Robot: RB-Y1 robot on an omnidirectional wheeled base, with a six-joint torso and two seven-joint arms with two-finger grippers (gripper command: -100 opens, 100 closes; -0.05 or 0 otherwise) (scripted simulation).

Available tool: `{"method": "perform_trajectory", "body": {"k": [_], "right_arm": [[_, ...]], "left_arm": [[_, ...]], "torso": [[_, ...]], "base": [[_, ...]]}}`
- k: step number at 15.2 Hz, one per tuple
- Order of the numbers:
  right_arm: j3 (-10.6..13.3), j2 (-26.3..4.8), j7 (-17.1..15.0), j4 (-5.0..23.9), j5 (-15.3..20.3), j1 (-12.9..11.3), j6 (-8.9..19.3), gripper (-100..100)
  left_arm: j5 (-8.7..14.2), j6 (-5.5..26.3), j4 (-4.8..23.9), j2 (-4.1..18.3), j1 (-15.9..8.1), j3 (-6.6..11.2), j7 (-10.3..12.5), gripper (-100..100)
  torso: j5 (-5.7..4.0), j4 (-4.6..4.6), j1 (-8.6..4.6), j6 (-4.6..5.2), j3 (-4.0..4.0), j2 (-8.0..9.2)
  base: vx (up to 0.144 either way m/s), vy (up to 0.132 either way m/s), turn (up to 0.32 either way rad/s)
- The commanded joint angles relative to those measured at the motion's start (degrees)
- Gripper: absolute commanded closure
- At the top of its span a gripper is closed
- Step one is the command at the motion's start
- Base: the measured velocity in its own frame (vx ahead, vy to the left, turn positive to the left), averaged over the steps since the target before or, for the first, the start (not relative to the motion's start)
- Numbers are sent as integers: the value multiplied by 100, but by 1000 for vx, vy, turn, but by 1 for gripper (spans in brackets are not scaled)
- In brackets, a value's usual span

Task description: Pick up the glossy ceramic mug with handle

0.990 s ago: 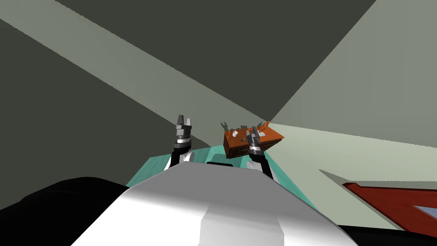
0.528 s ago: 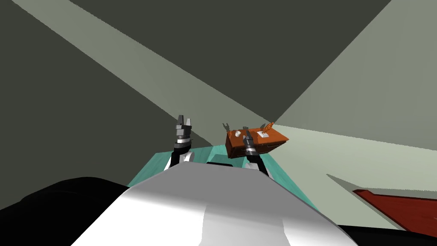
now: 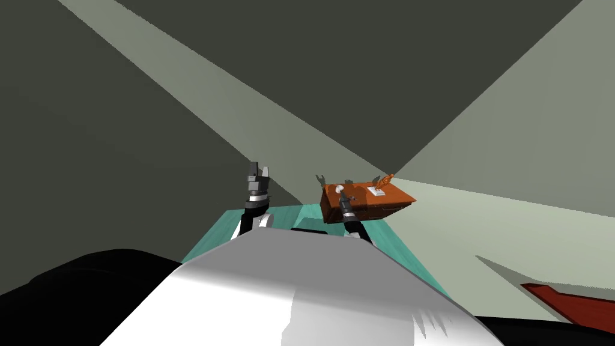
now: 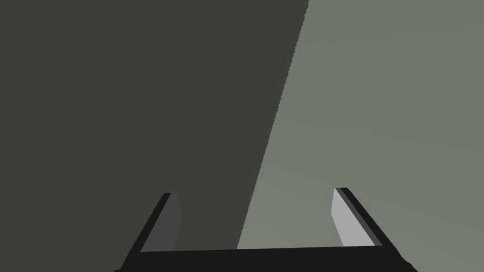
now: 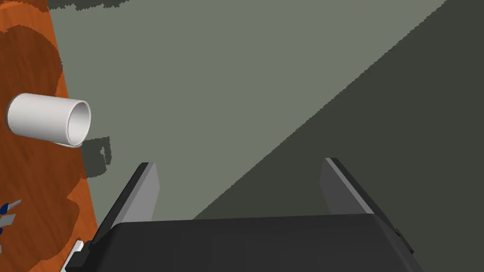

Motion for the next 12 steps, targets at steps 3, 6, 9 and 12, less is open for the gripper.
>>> {"method": "perform_trajectory", "body": {"k": [3,6,9,12], "right_arm": [[69,-162,501,430,-146,50,524,-100],[86,-248,753,603,-215,67,840,-100],[91,-348,1041,771,-289,73,1152,-100],[82,-465,1301,932,-369,65,1434,-100]], "left_arm": [[0,0,0,0,0,0,0,0],[0,0,0,0,0,0,0,0],[0,0,0,0,0,0,0,0],[0,0,0,0,0,0,0,0]], "torso": [[1,0,5,0,0,1],[1,0,2,2,-1,-2],[-1,-2,-4,-1,-4,-6],[-1,-2,-8,0,-4,-8]], "base": [[-21,67,140],[-3,49,88],[4,38,142],[6,31,102]]}}
